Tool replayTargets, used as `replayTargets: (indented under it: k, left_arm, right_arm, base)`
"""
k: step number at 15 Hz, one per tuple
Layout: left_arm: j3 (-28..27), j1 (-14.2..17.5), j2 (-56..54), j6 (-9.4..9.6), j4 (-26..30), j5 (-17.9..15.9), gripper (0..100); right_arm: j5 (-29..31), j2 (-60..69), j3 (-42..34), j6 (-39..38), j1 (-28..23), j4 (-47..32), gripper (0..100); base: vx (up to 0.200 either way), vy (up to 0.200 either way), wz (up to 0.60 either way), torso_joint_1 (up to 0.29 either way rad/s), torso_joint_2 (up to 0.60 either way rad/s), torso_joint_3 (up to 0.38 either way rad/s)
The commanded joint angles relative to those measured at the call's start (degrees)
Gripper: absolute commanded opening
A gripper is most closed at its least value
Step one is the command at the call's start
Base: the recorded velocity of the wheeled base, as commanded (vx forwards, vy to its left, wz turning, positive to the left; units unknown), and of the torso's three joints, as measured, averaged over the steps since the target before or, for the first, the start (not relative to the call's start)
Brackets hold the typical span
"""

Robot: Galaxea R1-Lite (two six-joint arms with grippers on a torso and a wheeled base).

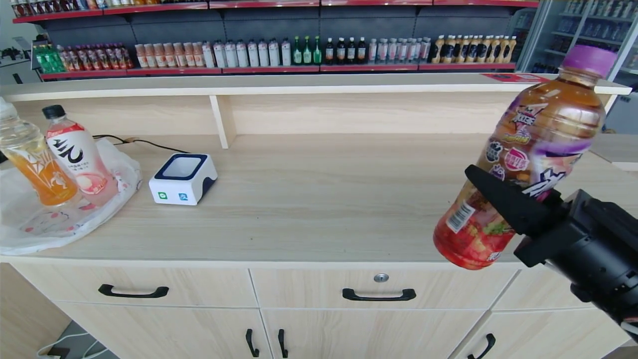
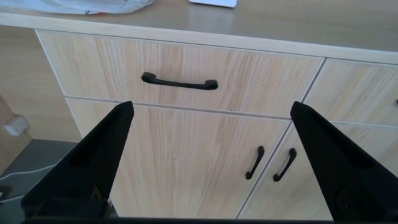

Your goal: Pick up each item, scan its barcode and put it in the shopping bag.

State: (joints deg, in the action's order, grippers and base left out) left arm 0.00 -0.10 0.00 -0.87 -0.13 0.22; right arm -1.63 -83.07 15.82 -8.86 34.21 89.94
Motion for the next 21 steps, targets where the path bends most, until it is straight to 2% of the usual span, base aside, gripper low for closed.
replayTargets:
  k: [1, 3, 8, 9, 13, 15, 21]
  left_arm:
    - [0.0, 0.01, 0.0, -0.01, -0.04, 0.04, 100]
    - [0.0, 0.01, 0.0, -0.01, -0.04, 0.04, 100]
    - [0.0, 0.01, 0.0, -0.01, -0.04, 0.04, 100]
    - [0.0, 0.01, 0.0, -0.01, -0.04, 0.04, 100]
    - [0.0, 0.01, 0.09, -0.01, -0.04, 0.04, 100]
    - [0.0, 0.01, 0.0, -0.01, -0.04, 0.04, 100]
    - [0.0, 0.01, 0.0, -0.01, -0.04, 0.04, 100]
  right_arm:
    - [-1.88, -2.1, -0.35, -3.27, 0.07, 0.06, 0]
    - [-4.96, -2.89, -0.35, -7.4, 0.07, 0.06, 0]
    - [-5.22, 0.63, -1.06, -23.22, 0.6, 0.06, 0]
    - [-5.22, 0.98, -1.15, -24.71, 1.3, 0.06, 0]
    - [-5.22, 0.98, 1.32, -28.67, 9.39, 0.06, 0]
    - [-7.51, 0.71, 1.84, -28.93, 12.2, 0.06, 0]
    - [-9.0, -4.65, 4.66, -38.07, 12.64, 0.06, 0]
  base:
    - [0.0, 0.0, 0.0, 0.0, 0.0, 0.0]
    - [0.0, 0.0, 0.0, 0.0, 0.0, 0.0]
    - [0.0, 0.0, 0.0, 0.0, 0.0, 0.0]
    - [0.0, 0.0, 0.0, 0.0, 0.0, 0.0]
    - [0.0, 0.0, 0.0, 0.0, 0.0, 0.0]
    - [0.0, 0.0, 0.0, 0.0, 0.0, 0.0]
    - [0.0, 0.0, 0.0, 0.0, 0.0, 0.0]
